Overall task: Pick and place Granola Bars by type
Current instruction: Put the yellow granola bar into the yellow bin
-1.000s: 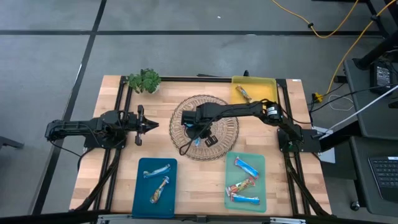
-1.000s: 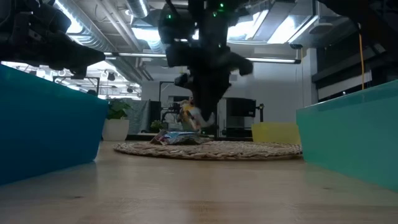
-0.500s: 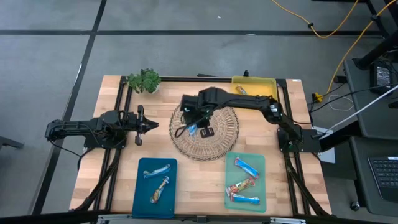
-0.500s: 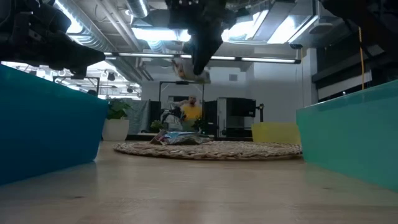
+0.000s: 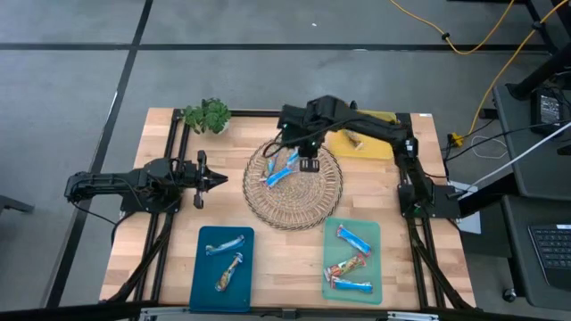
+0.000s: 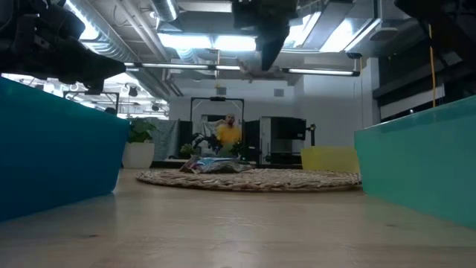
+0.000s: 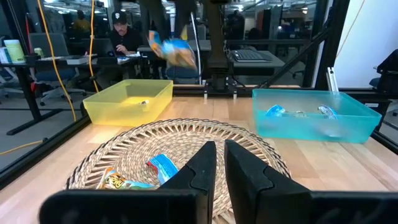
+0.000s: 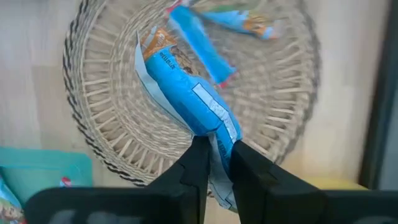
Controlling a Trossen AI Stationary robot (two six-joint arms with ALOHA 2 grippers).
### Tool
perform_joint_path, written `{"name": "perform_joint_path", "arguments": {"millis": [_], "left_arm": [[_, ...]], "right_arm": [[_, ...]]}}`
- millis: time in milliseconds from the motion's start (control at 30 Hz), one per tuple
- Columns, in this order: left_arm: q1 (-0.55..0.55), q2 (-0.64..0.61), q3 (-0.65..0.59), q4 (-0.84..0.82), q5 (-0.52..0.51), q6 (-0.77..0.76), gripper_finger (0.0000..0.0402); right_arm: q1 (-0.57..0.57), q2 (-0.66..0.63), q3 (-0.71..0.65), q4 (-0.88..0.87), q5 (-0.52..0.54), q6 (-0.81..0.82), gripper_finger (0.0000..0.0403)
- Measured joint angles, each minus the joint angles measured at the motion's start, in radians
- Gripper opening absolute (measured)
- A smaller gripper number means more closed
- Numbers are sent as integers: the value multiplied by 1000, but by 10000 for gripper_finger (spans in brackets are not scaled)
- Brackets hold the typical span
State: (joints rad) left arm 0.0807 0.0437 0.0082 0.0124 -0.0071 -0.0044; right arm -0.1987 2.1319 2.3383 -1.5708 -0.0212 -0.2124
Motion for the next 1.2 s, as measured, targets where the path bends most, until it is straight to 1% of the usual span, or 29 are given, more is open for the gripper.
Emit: {"name": "perform_joint_path", "arguments": {"millis": [233, 467, 567, 633, 1000, 1100, 1200], "left_arm": [[0, 0, 0, 0, 0, 0, 26], [0, 0, 0, 0, 0, 0, 30], [0, 0, 0, 0, 0, 0, 31], [0, 0, 0, 0, 0, 0, 31], [0, 0, 0, 0, 0, 0, 31], [0, 0, 0, 0, 0, 0, 31], [0, 0, 0, 0, 0, 0, 31]], "right_arm": [[-79, -88, 0, -1, 2, 58, 62], [-168, -171, 0, -1, 11, 55, 62], [-207, -198, 0, -1, 52, 58, 62], [-234, -213, 0, 0, 62, 55, 62], [-375, -299, -1, 0, 53, 1, 62], [-410, -325, -17, 1, 54, -5, 62], [-453, -360, -67, 1, 54, -6, 62]]}}
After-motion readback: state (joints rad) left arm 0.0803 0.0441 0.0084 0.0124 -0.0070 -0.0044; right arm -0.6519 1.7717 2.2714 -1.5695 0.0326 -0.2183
